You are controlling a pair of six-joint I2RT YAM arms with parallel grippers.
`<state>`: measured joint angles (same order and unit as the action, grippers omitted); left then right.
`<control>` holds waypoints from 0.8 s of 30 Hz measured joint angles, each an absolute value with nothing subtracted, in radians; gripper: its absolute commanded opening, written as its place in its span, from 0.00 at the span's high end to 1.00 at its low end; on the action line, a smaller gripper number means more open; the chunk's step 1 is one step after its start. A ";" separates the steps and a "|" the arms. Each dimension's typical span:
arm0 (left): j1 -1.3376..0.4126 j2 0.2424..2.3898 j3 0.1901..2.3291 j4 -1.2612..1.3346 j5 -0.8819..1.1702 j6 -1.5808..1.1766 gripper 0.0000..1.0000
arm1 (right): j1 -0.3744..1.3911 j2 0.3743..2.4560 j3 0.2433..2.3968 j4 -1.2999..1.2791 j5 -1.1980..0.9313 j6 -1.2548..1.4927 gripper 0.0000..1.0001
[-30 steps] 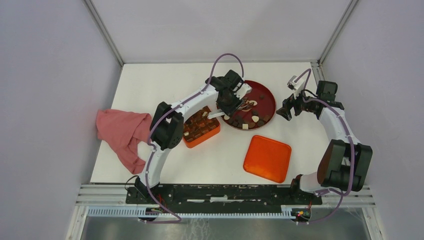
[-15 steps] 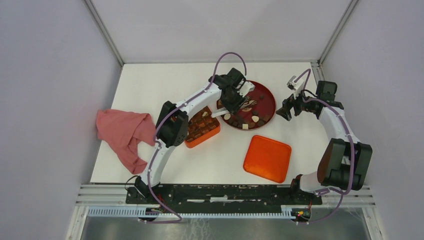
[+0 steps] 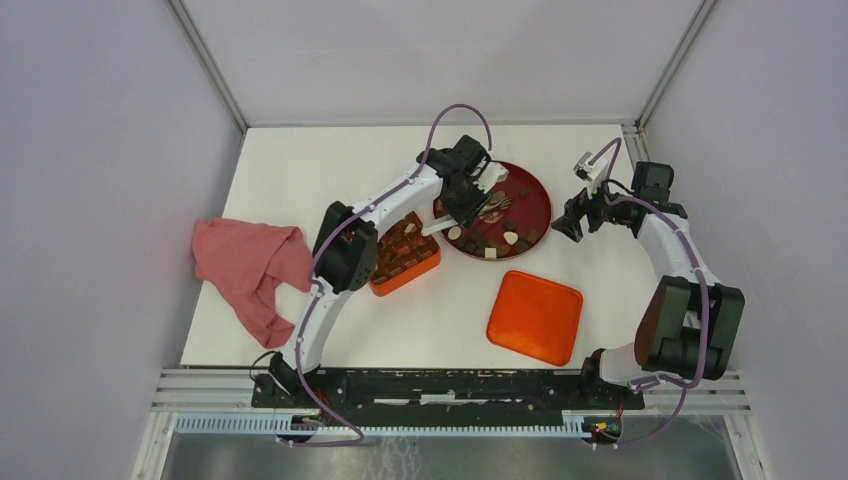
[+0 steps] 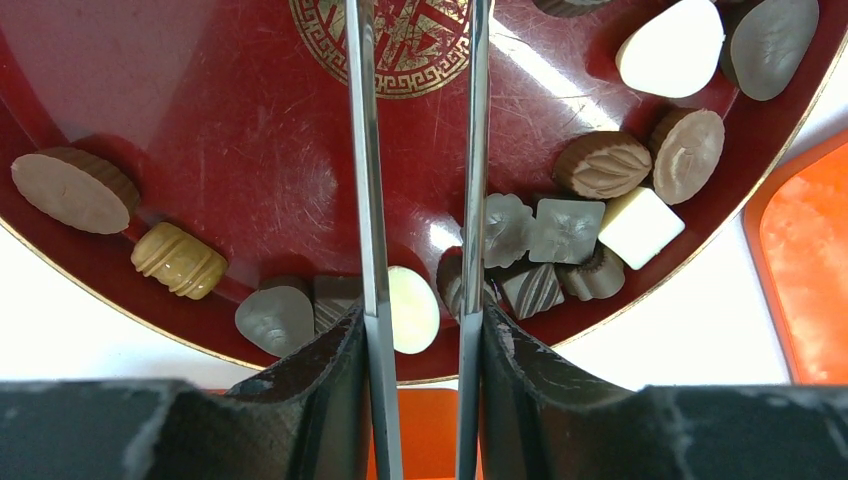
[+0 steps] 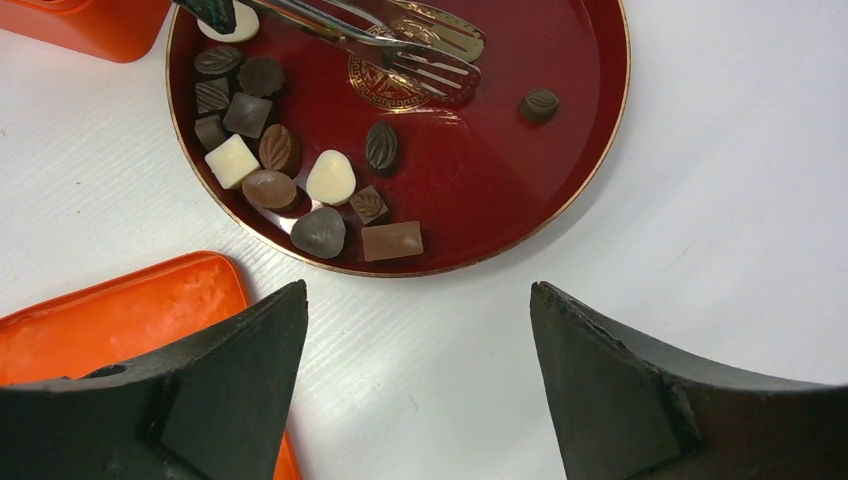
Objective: Pack the chocolate
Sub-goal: Pick up the fake chocolate from the plate.
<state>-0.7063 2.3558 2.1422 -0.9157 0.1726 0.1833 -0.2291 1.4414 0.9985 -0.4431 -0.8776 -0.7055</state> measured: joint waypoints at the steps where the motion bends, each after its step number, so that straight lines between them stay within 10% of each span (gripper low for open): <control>1: -0.706 2.356 2.142 -0.916 0.173 0.183 0.79 | -0.229 1.441 0.999 -0.443 -0.879 -0.706 0.13; 8: -0.706 2.340 2.104 -0.878 0.172 0.177 0.98 | -0.229 1.441 0.999 -0.443 -0.883 -0.706 0.13; 24: -0.706 2.050 1.731 -0.702 0.185 0.065 0.98 | -0.229 1.441 0.999 -0.443 -0.920 -0.704 0.13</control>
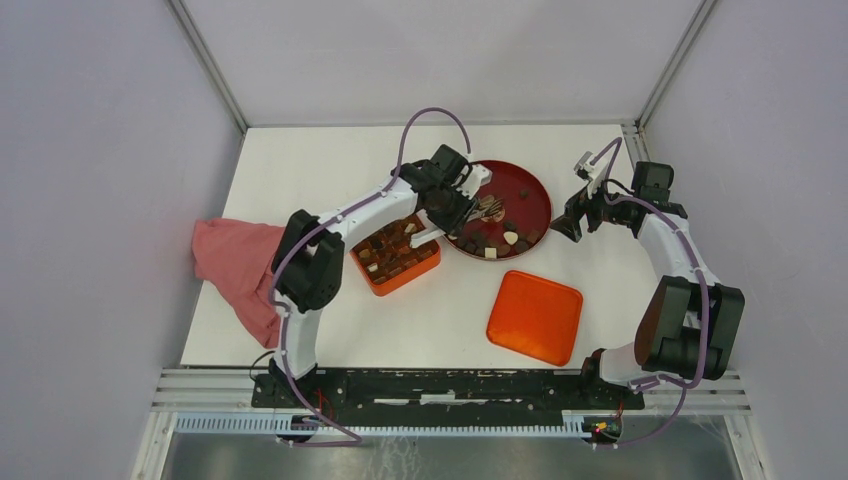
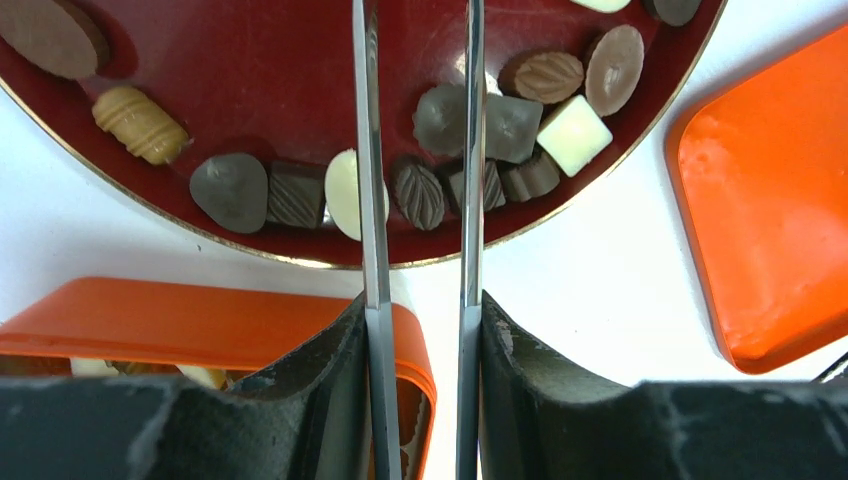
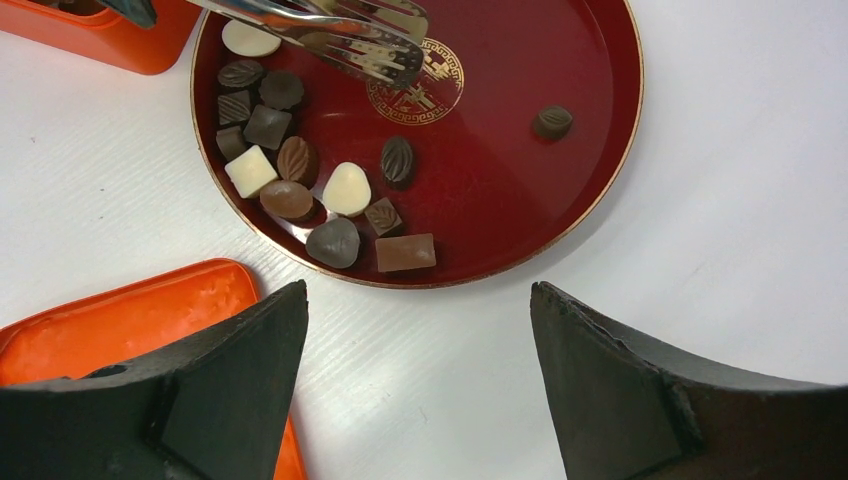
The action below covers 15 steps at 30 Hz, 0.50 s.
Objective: Pack the chocolate
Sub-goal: Pick up the fake chocolate from the plate.
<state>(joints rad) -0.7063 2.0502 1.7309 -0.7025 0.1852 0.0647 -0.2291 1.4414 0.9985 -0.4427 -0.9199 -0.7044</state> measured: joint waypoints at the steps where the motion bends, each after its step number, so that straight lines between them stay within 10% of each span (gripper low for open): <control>1: -0.706 2.037 1.710 -0.694 0.184 0.057 0.98 | -0.229 1.441 0.999 -0.443 -0.921 -0.704 0.13; 15: -0.706 1.831 1.502 -0.670 0.160 -0.035 0.98 | -0.223 1.441 0.999 -0.439 -0.966 -0.685 0.13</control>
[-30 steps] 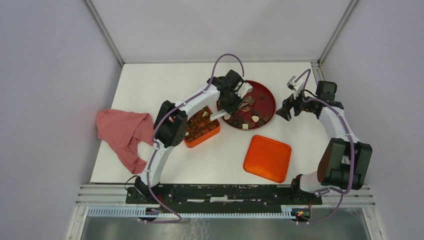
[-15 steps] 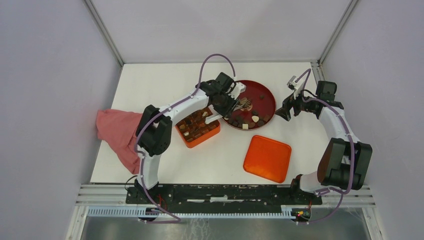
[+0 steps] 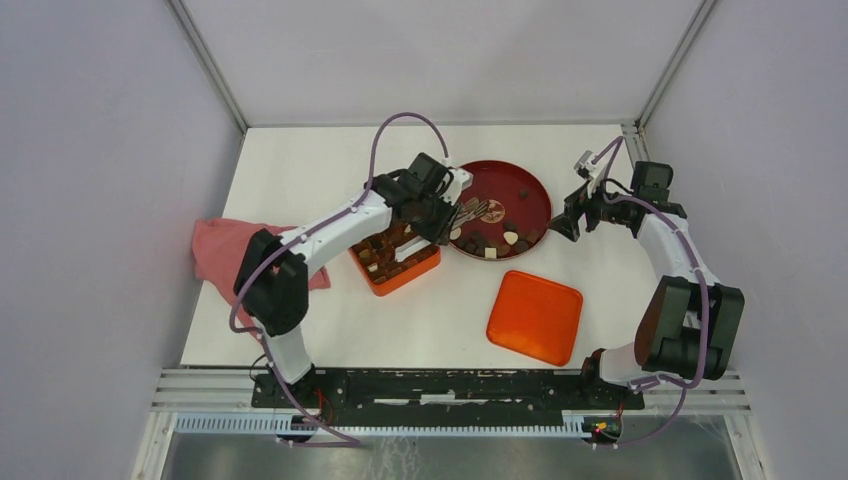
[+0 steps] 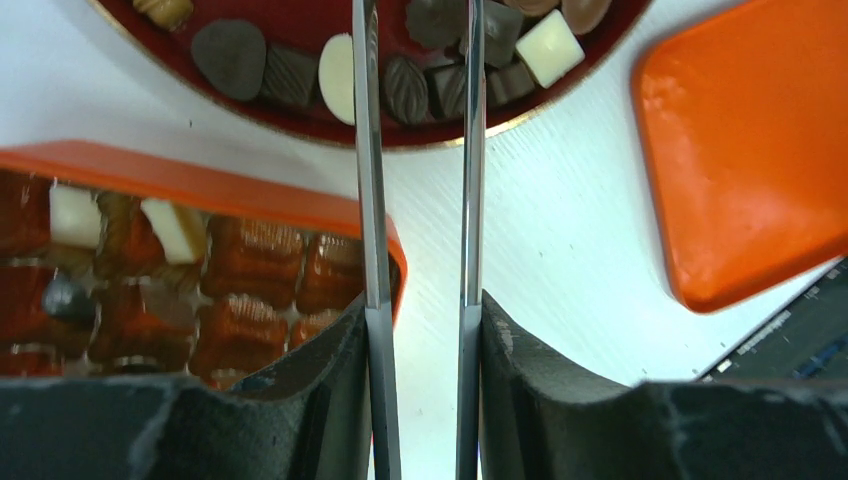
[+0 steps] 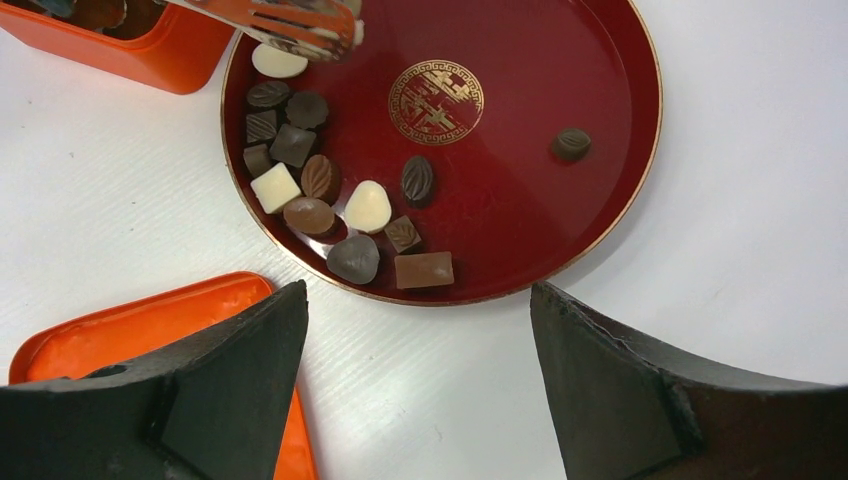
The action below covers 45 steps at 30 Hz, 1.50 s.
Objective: Pack the chocolate
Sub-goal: Pick up the fake chocolate from the plate, then pick up the packing box from the center of the board.
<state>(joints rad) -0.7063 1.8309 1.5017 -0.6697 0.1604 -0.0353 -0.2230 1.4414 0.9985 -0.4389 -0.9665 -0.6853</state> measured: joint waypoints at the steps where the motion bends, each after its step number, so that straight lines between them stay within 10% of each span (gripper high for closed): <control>1: -0.706 1.803 1.487 -0.670 0.161 -0.043 0.98 | -0.220 1.441 0.999 -0.435 -0.969 -0.683 0.13; 21: -0.706 1.245 1.165 -0.849 0.044 -0.262 0.98 | -0.018 1.441 0.964 -0.344 -0.994 -0.609 0.13; 45: -0.706 1.222 1.163 -1.029 -0.135 -0.322 0.98 | 0.281 1.542 0.964 -0.218 -0.905 -0.512 0.13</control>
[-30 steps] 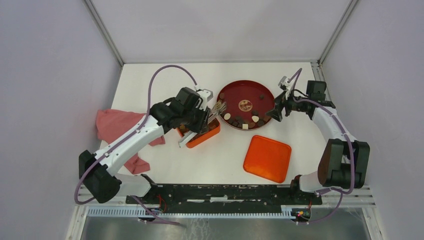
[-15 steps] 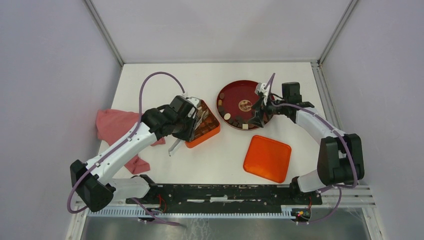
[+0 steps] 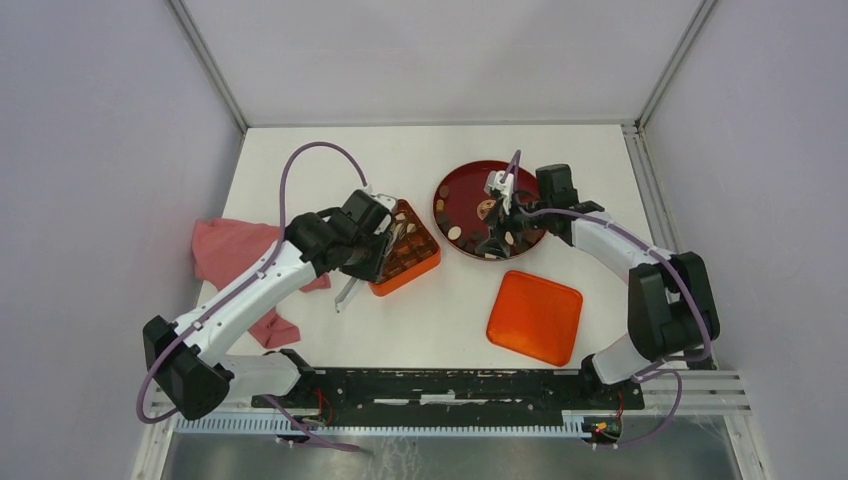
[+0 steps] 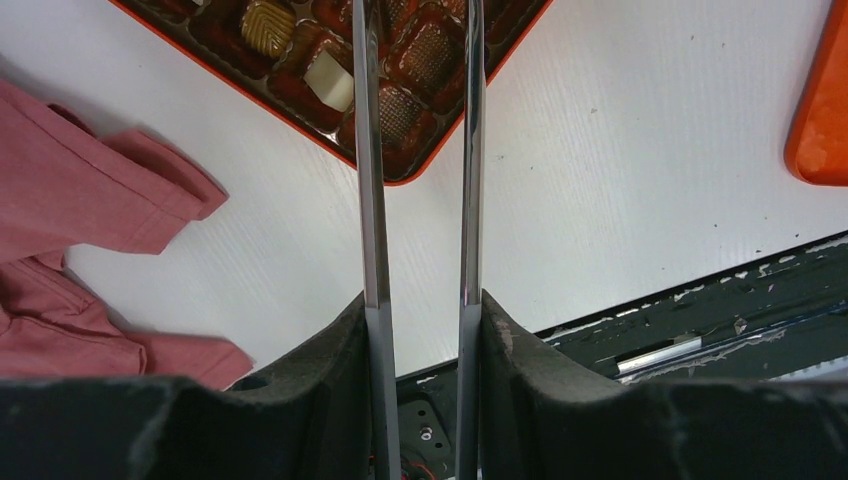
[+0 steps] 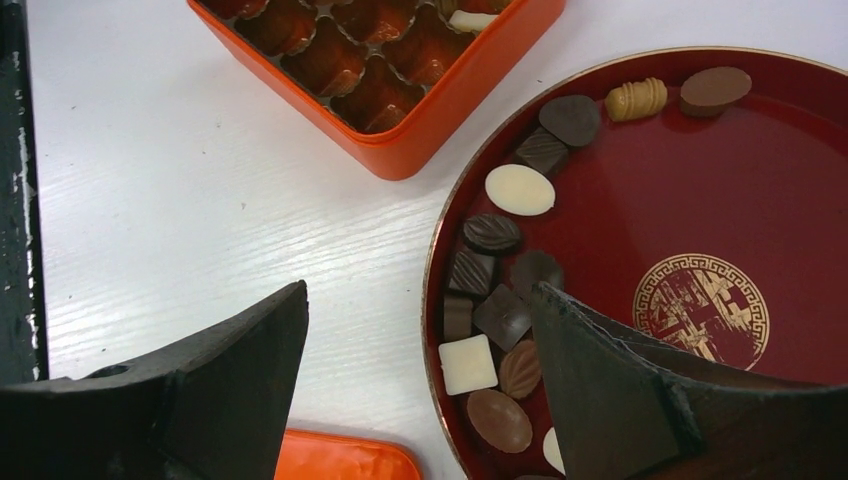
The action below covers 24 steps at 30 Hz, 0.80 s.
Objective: Pack the chocolate
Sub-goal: Pick up the packing box from the center of the board.
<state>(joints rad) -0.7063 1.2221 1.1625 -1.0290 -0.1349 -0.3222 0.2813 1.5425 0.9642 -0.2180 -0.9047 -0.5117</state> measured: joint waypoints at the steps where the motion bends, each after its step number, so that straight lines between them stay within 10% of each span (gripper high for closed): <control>1: -0.706 1.230 1.171 -1.033 -0.138 -0.323 0.98 | 0.282 1.548 0.967 -0.218 -0.896 -0.509 0.14; 14: -0.706 1.177 1.195 -1.045 -0.169 -0.370 0.98 | 0.544 1.859 1.407 -0.199 -0.551 -0.285 0.47; 24: -0.706 1.081 1.150 -1.066 -0.181 -0.408 0.98 | 0.668 2.075 1.630 -0.216 -0.316 -0.109 0.46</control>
